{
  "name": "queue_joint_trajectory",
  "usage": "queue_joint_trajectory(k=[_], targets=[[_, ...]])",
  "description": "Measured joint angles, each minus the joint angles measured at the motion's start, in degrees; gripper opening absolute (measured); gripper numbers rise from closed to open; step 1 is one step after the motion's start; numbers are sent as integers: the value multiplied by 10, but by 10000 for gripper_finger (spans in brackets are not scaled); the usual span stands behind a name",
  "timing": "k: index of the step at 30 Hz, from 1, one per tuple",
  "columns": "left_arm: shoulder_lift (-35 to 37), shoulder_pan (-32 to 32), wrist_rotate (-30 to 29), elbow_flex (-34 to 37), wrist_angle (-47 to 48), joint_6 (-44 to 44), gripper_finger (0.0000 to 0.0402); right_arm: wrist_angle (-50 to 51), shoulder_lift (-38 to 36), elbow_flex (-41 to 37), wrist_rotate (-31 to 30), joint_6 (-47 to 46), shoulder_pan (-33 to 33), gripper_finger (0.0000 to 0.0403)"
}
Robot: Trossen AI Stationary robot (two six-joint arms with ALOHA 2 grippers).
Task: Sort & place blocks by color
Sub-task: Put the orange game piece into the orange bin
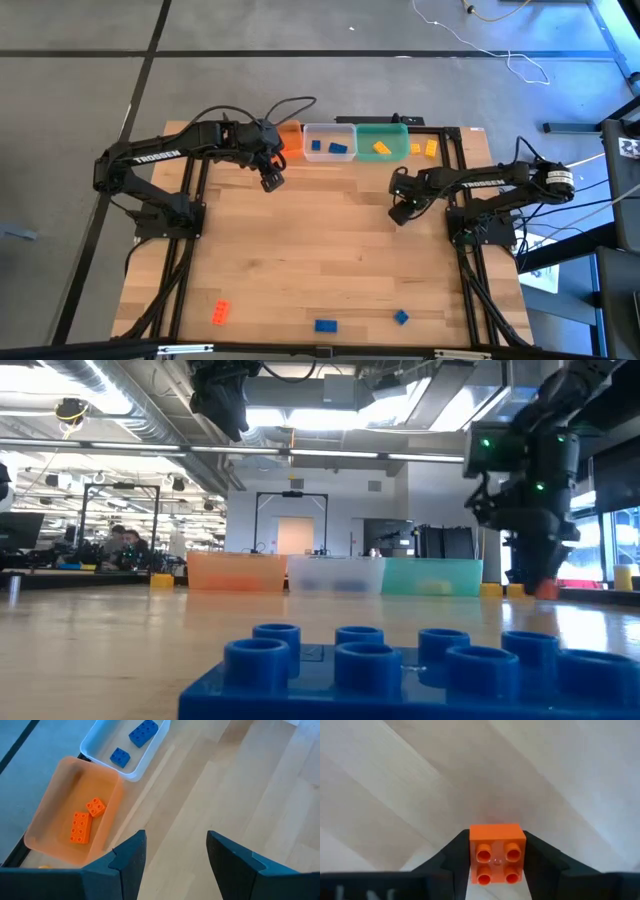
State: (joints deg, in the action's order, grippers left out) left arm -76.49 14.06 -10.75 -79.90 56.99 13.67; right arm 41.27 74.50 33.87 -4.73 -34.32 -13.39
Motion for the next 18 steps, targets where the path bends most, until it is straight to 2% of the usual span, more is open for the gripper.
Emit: queue_joint_trajectory(k=[6,8,14,18], targets=[[0,0,48,0,0,58,199,-37,1,62,-18,57,3,141],[0,0,60,0,0,53,199,-50,1,82,-24,87,6,141],[0,-19,56,0,-7,-54,199,-134,1,141,-33,177,25,141],[0,-35,52,0,-17,-169,199,-190,0,171,-45,233,40,141]])
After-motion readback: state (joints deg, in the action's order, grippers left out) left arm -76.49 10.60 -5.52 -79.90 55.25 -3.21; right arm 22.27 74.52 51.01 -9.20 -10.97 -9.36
